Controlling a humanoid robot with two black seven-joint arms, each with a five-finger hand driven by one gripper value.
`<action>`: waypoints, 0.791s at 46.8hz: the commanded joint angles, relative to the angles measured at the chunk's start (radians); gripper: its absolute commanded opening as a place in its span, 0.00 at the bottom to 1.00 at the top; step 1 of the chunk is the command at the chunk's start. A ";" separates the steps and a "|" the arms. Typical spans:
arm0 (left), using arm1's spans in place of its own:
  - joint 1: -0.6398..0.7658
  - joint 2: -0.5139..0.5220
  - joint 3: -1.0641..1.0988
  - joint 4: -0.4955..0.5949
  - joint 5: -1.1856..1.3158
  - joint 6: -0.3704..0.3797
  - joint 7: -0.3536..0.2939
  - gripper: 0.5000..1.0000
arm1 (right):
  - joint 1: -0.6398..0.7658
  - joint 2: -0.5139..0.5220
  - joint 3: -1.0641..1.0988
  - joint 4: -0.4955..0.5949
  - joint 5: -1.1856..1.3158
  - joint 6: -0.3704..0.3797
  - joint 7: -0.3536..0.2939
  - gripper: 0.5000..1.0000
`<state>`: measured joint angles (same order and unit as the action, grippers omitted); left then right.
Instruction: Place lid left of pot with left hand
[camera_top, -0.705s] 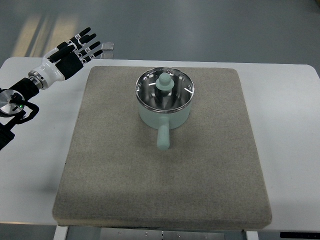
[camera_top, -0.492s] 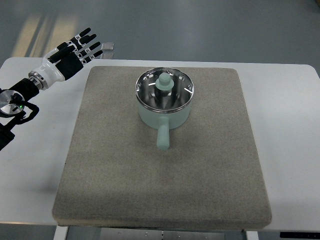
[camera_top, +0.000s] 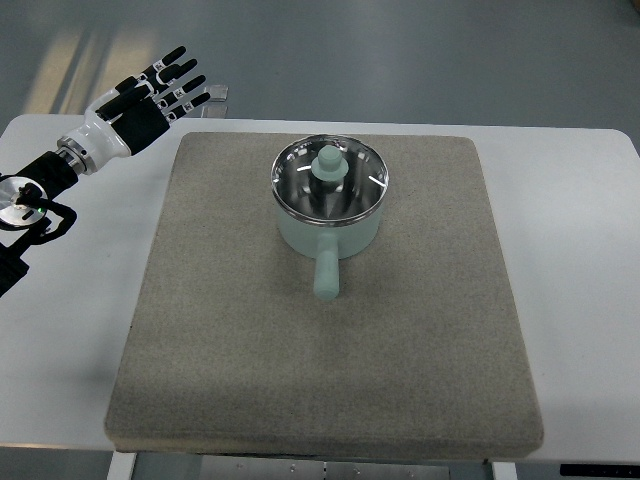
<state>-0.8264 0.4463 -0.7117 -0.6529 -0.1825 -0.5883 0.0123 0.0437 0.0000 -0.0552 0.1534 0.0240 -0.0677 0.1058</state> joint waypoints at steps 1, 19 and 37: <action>-0.008 0.005 -0.002 0.002 0.000 -0.018 0.000 0.99 | 0.001 0.000 0.000 0.000 0.001 0.000 0.000 0.84; -0.051 0.023 0.011 0.007 0.020 -0.023 -0.002 0.99 | 0.001 0.000 0.000 0.000 0.001 0.000 0.000 0.85; -0.094 0.041 0.006 -0.007 0.535 -0.023 -0.118 0.99 | 0.001 0.000 0.000 0.000 0.001 0.000 0.000 0.84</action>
<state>-0.9176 0.4879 -0.7049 -0.6564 0.2738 -0.6111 -0.0565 0.0440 0.0000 -0.0552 0.1534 0.0245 -0.0674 0.1055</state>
